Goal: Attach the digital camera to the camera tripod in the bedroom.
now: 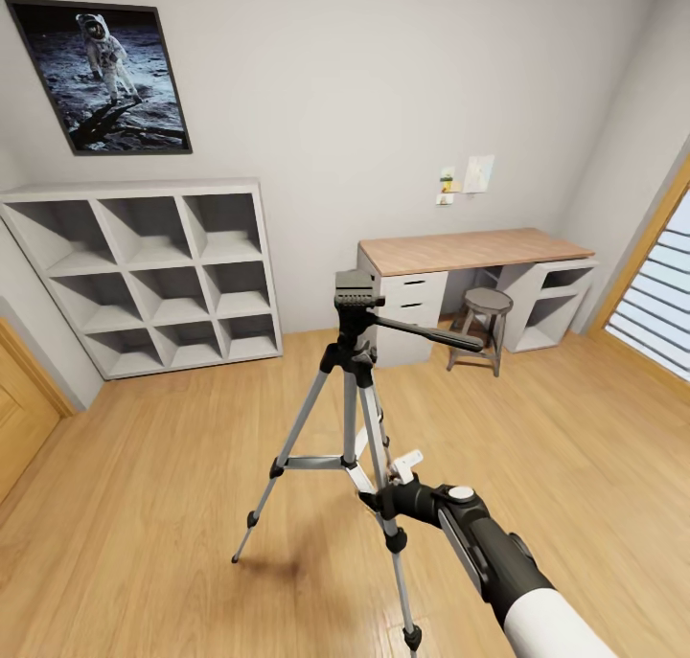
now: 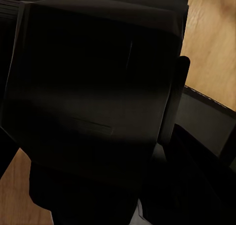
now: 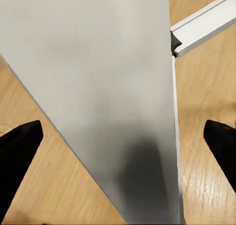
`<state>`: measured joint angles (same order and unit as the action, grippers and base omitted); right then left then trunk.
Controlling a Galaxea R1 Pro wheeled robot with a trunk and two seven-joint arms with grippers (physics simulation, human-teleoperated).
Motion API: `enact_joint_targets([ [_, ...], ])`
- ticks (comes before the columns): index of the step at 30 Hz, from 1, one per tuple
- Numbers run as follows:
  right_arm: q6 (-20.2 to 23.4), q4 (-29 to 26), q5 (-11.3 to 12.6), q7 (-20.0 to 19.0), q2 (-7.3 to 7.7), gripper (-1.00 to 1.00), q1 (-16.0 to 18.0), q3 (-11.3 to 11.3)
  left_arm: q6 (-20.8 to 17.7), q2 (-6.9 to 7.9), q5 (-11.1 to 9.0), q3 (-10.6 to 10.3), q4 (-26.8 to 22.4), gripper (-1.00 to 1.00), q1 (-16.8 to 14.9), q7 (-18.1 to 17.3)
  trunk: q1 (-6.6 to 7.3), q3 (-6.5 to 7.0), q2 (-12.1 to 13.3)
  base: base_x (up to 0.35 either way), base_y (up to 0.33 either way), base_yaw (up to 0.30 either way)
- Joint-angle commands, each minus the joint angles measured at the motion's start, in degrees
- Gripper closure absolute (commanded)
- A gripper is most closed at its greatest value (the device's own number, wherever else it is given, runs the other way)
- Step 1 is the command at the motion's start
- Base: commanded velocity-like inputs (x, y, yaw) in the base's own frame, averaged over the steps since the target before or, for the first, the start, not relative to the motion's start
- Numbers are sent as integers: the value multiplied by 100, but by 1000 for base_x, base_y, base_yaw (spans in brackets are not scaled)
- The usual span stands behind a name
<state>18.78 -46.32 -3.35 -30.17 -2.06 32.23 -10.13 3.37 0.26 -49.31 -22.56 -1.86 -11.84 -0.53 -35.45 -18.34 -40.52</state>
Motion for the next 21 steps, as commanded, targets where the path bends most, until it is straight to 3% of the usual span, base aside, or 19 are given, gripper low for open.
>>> enact_joint_targets([
  [1,23,2,-34,-24,-2,100,3,8,14,1,-52,-48,1,100,-3,-12,-1,-7,-6,0,0,0],
  [14,12,88,-34,74,0,100,3,11,14,1,-52,-48,1,100,-3,-9,-1,-7,-6,0,0,0],
  [21,5,88,-34,354,12,100,3,11,14,1,-52,-49,1,100,-3,-9,-1,-7,-6,0,0,0],
])
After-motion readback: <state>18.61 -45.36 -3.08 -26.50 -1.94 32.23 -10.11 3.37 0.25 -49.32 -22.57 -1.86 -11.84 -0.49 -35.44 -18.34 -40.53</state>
